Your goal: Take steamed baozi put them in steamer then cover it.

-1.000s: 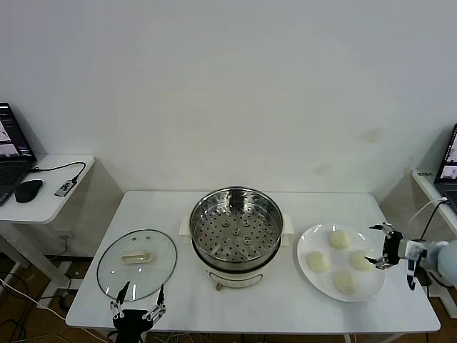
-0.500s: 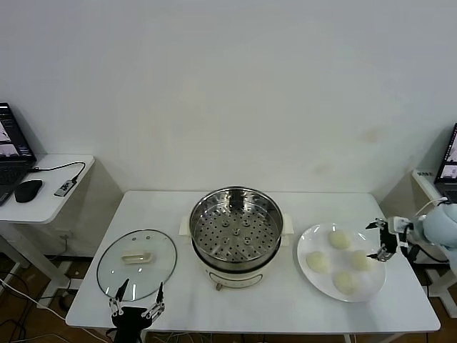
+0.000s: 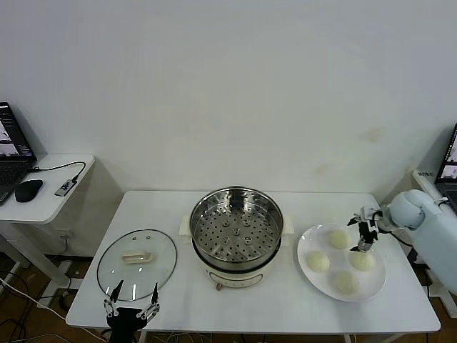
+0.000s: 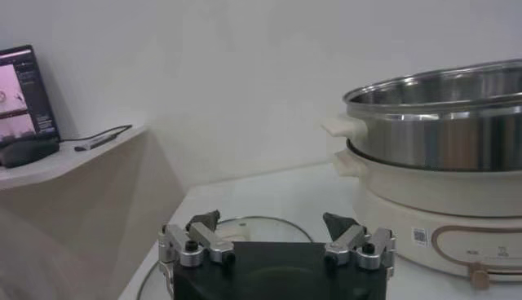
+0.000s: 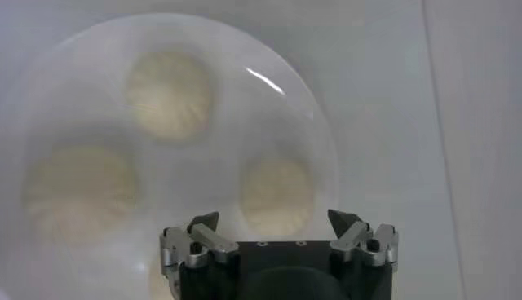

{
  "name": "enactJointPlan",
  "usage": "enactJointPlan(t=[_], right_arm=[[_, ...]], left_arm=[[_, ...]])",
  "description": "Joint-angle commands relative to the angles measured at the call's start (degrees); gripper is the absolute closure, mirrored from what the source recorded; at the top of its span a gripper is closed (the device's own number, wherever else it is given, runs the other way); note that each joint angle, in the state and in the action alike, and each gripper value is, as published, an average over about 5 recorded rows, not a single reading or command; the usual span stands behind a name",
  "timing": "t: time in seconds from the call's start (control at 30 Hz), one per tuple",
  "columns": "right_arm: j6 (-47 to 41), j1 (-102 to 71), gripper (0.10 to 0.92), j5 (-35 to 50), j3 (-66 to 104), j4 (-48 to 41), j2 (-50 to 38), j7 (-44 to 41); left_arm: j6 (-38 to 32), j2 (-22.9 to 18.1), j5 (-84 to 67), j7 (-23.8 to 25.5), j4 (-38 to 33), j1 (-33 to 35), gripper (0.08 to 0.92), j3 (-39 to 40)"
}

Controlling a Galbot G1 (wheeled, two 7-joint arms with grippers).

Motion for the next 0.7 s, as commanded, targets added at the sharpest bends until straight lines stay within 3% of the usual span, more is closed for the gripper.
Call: enactJointPlan(t=[0.03,0.3,0.7], right_arm=[[0.3,3.8,0.203,-4.5,-3.5,-6.7,5.0,0.1],[-0.1,3.0,0.220,-5.5,-2.9,-7.9,6.1,1.0],[0.0,2.5,0.344,-5.9,-2.6,-8.0,6.4,1.3]], left_arm=[[0.0,0.2,0.0,0.0,0.2,-0.1,0.177,-0.4],[0.0,0.3,-0.1,0.0,0.3,-0.4,0.177,-0.6],[0.0,0.3,-0.2,0.1,0.1,-0.4,0.177,-0.8]])
